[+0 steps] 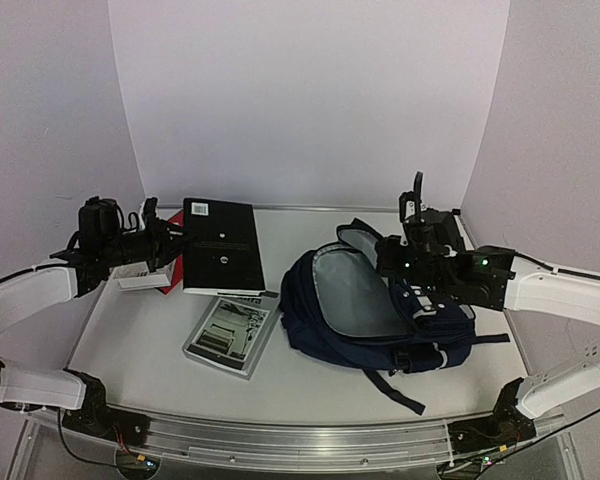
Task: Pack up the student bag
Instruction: Pick up the book from the center of the board, then place the book in the student bag.
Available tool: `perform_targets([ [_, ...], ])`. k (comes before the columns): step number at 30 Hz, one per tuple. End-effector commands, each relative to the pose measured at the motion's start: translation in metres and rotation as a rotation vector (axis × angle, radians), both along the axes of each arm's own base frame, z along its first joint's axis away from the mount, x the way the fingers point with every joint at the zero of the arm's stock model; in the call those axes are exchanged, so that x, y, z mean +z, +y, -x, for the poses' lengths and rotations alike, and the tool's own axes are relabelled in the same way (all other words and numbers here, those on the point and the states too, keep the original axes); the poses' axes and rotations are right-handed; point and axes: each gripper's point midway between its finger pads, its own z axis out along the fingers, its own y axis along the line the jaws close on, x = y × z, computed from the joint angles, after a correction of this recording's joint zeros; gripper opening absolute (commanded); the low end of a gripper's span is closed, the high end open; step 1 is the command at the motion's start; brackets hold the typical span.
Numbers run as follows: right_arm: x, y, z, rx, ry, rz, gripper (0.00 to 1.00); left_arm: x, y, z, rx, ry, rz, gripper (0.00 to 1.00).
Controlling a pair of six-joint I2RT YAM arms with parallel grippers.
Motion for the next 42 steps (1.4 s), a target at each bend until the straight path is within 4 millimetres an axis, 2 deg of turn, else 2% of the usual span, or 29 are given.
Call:
perform_targets([
  [1,0.099,0.016,-0.008,0.005,-0.180,-0.256,0.00,0.069,-0.038,0.005,-0.069,-0.114,0.092,0.00],
  [6,0.109,0.025,-0.008,0.014,-0.193,-0.263,0.00,0.084,-0.089,0.014,-0.156,-0.112,0.139,0.00],
  [10,0.113,0.031,-0.009,0.012,-0.199,-0.262,0.00,0.079,-0.125,0.021,-0.221,-0.076,0.197,0.00],
  [14,0.114,0.038,-0.010,0.010,-0.207,-0.244,0.00,0.077,-0.150,0.026,-0.264,-0.067,0.244,0.00],
  [17,0.113,0.041,-0.010,0.007,-0.211,-0.226,0.00,0.069,-0.161,0.026,-0.270,-0.037,0.239,0.00],
  [23,0.116,0.048,-0.010,0.000,-0.225,-0.207,0.00,0.030,-0.182,0.021,-0.277,0.100,0.243,0.00],
  [27,0.117,0.058,-0.006,0.024,-0.232,-0.209,0.00,0.010,-0.191,0.006,-0.234,0.119,0.243,0.00],
  [33,0.114,0.068,0.002,0.047,-0.223,-0.221,0.00,0.014,-0.207,-0.024,-0.163,0.031,0.258,0.00],
  [42,0.103,0.084,0.004,0.068,-0.201,-0.233,0.00,-0.018,-0.243,-0.043,-0.074,-0.030,0.171,0.00],
])
